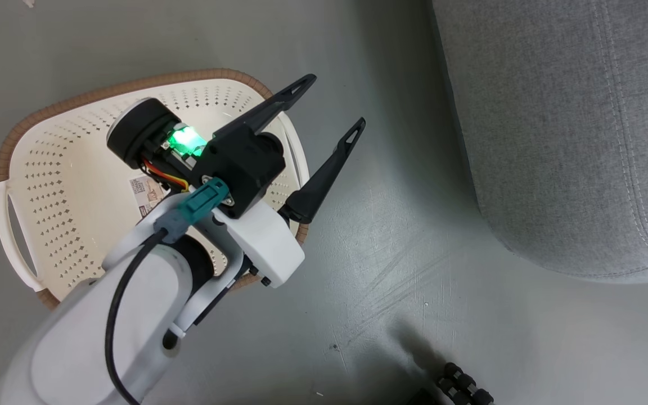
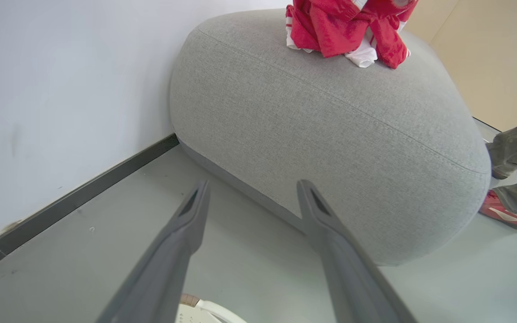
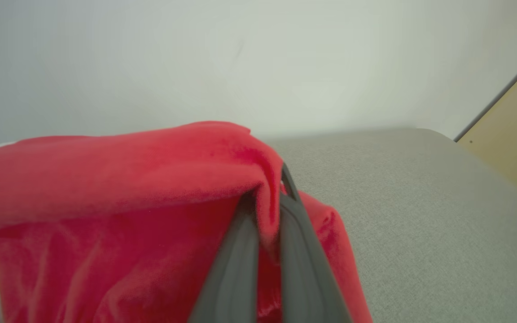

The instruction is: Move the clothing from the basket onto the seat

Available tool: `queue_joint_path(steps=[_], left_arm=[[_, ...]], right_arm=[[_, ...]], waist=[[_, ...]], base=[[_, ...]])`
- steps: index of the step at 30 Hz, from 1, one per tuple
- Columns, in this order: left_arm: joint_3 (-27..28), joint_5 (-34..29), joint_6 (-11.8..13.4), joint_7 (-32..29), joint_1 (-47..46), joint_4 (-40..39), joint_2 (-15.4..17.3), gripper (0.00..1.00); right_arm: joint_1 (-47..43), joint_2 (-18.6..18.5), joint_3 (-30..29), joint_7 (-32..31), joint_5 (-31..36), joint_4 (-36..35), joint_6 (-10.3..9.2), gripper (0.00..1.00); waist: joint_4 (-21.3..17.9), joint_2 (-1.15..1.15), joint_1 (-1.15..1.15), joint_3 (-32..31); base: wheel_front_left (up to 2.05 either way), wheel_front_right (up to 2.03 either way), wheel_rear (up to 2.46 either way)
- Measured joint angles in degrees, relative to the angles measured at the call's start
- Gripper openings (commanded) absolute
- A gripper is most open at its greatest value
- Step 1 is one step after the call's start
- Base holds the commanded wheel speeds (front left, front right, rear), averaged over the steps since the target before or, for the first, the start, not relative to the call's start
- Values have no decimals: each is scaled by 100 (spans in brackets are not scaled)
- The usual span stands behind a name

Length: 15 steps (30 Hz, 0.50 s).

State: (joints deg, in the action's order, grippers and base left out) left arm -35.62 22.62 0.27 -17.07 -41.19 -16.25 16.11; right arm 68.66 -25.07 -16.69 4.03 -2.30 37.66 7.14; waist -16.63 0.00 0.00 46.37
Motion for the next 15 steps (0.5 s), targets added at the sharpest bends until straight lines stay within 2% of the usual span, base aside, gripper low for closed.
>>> queue_joint_path(steps=[1, 2, 3, 4, 5, 6, 7, 8, 15], left_arm=[[0, 0, -8, 9, -22, 3, -3, 100], [21, -1, -48, 62, -42, 33, 9, 100], [60, -5, -47, 82, -42, 53, 33, 100], [104, -5, -47, 86, -43, 66, 64, 100], [134, -5, -47, 103, -43, 76, 75, 100], [151, -5, -47, 109, -43, 89, 76, 100], [162, -5, -47, 115, -43, 101, 79, 100], [168, -5, -47, 154, -43, 115, 79, 100], [233, -4, -47, 296, -42, 196, 78, 100]], right_arm=[[-2, 4, -76, 0, 32, 9, -1, 5], [-2, 48, -151, 11, 86, 27, -1, 16], [-5, 129, -166, 11, 140, 47, -1, 33], [-14, 222, -166, 13, 178, 64, 0, 43], [-21, 301, -175, 23, 193, 67, 0, 48], [-31, 356, -185, 35, 200, 68, 0, 64], [-35, 392, -205, 53, 213, 70, 0, 89], [-41, 407, -233, 84, 243, 75, 0, 100], [-298, 560, -436, 333, 361, 45, -1, 100]], waist=[[10, 0, 0, 17], [20, 0, 0, 21], [17, 0, 0, 15], [9, 0, 0, 5], [1, 0, 0, -4], [-8, 0, 0, -15], [-17, 0, 0, -27], [-25, 0, 0, -41], [-71, 0, 0, -165]], base=[[0, 0, 0], [0, 0, 0], [0, 0, 0], [0, 0, 0], [0, 0, 0], [0, 0, 0], [0, 0, 0], [0, 0, 0], [0, 0, 0]])
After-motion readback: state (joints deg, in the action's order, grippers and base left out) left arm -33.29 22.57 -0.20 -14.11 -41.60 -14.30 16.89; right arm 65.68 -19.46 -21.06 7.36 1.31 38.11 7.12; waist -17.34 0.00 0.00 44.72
